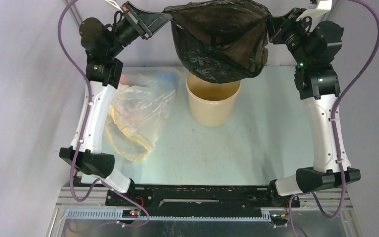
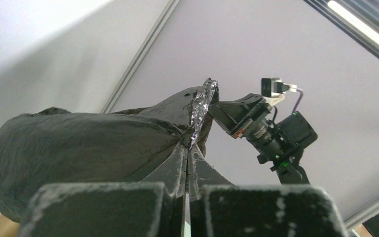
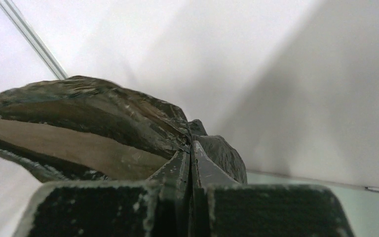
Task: Put the trash bags into the trash bin
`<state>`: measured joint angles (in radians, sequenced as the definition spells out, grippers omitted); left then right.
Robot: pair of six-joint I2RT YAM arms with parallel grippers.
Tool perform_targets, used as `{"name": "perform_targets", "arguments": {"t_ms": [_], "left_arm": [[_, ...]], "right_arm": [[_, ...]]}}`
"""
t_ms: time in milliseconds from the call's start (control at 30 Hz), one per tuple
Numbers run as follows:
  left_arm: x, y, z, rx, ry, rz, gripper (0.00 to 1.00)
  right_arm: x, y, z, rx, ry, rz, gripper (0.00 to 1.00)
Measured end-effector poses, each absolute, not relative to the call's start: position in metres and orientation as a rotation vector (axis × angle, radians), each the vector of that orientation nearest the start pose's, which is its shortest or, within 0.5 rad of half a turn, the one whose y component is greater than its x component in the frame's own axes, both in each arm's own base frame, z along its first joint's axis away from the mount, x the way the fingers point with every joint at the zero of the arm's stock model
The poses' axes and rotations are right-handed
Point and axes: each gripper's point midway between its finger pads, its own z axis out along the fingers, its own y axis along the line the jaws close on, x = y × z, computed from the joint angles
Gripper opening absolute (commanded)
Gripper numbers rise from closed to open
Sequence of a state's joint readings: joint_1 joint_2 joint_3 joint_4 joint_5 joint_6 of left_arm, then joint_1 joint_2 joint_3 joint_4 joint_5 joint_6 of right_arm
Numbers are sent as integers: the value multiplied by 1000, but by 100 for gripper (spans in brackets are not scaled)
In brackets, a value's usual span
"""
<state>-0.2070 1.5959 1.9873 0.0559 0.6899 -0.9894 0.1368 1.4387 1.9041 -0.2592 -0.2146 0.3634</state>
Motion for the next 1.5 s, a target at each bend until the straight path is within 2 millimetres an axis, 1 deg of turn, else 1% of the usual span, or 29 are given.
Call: {"name": "perform_targets", "arguments": {"t_ms": [200,333,467,633,733,867,1067,1267,1400,1500], "left_arm": [[337,-213,617,230,1257,-1404,0],[326,-212,626,250,1231,-1410,0],[324,-213,627,249,1238,-1428,0],[317,-213,625,245,1244,-1440,0],[308,-214,622,250,1246,-1448,0],[300,-215,618,256,1246,-1454,0],[307,-216,604,238,1277,-1457,0],[317,-219,599,230,1291,-1458,0],[324,-220,600,227,1293,-1458,0],[325,-220,606,233,1282,-1457,0]], "right_arm": [[400,107,566,-26,1355,571,0],[396,107,574,-29,1345,576,0],[389,106,587,-35,1315,576,0],[382,103,592,-37,1302,574,0],[378,103,592,-37,1300,573,0],[376,103,586,-35,1314,574,0],[386,105,567,-29,1359,582,0],[395,107,559,-24,1382,593,0],[404,111,560,-28,1385,605,0],[409,113,565,-34,1382,612,0]]}}
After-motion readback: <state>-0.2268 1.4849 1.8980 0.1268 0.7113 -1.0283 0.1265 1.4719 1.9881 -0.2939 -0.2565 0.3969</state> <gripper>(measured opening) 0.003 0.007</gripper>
